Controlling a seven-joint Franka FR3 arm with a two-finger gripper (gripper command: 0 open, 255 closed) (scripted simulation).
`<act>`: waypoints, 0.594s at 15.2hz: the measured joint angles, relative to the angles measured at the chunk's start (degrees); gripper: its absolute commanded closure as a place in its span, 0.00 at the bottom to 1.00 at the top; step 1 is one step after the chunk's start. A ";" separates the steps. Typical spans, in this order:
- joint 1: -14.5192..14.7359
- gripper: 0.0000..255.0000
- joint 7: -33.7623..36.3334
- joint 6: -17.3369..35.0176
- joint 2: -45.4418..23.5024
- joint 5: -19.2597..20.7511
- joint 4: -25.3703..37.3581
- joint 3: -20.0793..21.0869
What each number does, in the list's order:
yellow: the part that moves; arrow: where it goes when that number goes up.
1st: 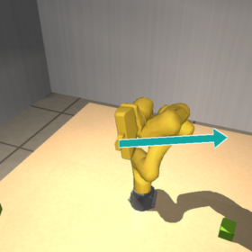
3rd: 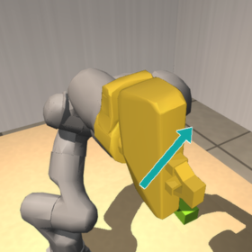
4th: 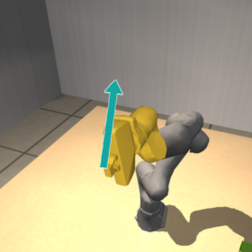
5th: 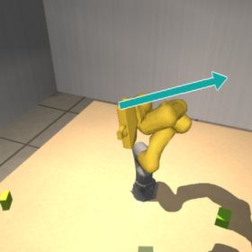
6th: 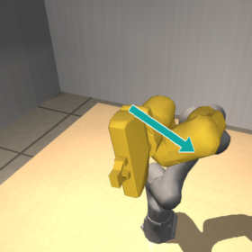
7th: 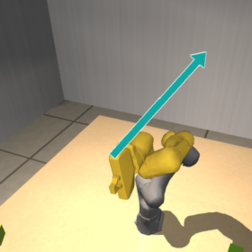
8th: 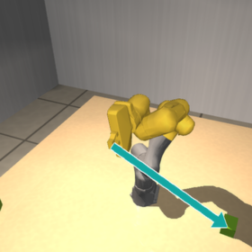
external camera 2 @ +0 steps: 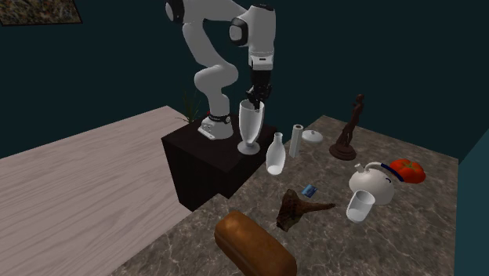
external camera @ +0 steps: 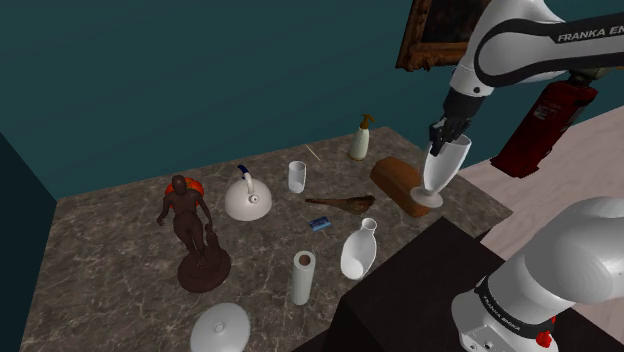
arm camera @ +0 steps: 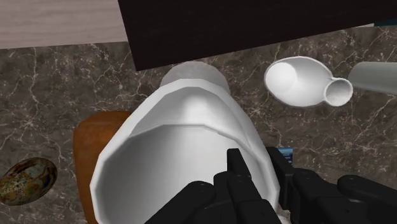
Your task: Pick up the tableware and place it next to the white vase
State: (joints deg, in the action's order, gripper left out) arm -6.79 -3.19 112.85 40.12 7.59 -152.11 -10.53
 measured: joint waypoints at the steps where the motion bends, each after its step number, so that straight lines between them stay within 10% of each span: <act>1: 0.68 1.00 1.01 0.39 -0.88 -0.64 0.43 0.82; 9: 6.68 1.00 11.30 2.52 -8.22 -6.43 5.30 9.32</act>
State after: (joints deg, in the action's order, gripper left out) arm -0.12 8.11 115.38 31.90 1.16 -146.81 -1.21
